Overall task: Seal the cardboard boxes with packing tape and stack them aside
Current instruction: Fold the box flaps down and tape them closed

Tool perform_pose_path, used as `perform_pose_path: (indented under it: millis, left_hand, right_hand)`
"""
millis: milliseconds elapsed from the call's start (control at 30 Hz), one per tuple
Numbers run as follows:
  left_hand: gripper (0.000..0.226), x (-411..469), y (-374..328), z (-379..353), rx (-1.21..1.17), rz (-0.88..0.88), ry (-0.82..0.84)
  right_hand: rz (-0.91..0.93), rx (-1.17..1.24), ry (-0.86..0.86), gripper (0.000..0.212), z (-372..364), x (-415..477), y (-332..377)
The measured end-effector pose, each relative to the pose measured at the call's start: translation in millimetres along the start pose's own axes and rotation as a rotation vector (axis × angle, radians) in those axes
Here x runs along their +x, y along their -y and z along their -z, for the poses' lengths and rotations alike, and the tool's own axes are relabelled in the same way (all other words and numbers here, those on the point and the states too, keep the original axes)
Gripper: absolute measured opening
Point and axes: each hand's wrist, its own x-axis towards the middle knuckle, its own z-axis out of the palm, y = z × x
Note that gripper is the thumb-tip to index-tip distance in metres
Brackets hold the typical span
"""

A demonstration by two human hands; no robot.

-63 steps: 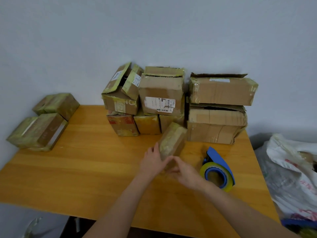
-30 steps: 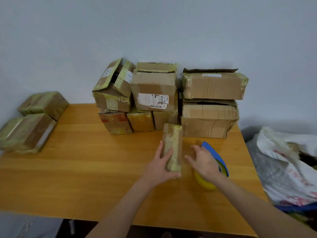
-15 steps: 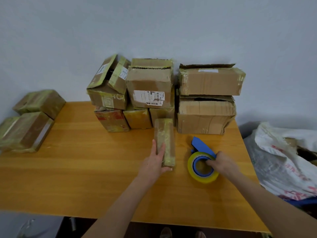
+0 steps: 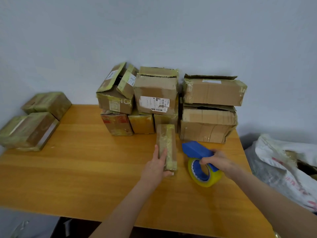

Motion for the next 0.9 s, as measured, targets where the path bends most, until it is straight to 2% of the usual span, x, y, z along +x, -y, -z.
perform_pose_path:
  millis: [100, 167, 200, 267, 333, 433, 600, 900]
  left_hand:
    - [0.088, -2.8, 4.5, 5.5, -0.136, -0.031, -0.135]
    - [0.07, -2.4, 0.8, 16.5, -0.415, 0.01, -0.276]
    - [0.062, -1.5, -2.4, 24.8, -0.61, 0.065, -0.273]
    - [0.055, -2.2, -11.1, 42.9, -1.077, 0.178, -0.124]
    - [0.057, -3.6, -16.7, 56.4, -1.368, 0.244, 0.001]
    - [0.054, -4.1, -16.6, 62.3, -1.399, 0.258, 0.047]
    - [0.012, -5.0, -7.4, 56.5, -1.387, 0.257, -0.016]
    - [0.015, -10.6, 2.7, 46.1, -1.115, 0.266, -0.101]
  right_hand:
    - [0.145, -0.033, 0.01, 0.054, 18.8, -15.6, 11.5]
    - [0.226, -0.048, 0.041, 0.052, 30.8, -28.7, 24.5]
    - [0.269, -0.062, 0.07, 0.052, 35.2, -34.0, 30.1]
    - [0.348, -0.117, 0.138, 0.057, 39.3, -43.4, 41.0]
    - [0.398, -0.172, 0.187, 0.061, 37.9, -51.2, 48.4]
    - [0.443, -0.212, 0.225, 0.06, 33.2, -55.8, 53.1]
    - [0.505, -0.297, 0.237, 0.06, 28.8, -54.9, 55.8]
    - [0.655, -0.571, 0.22, 0.071, 16.4, -56.8, 52.3]
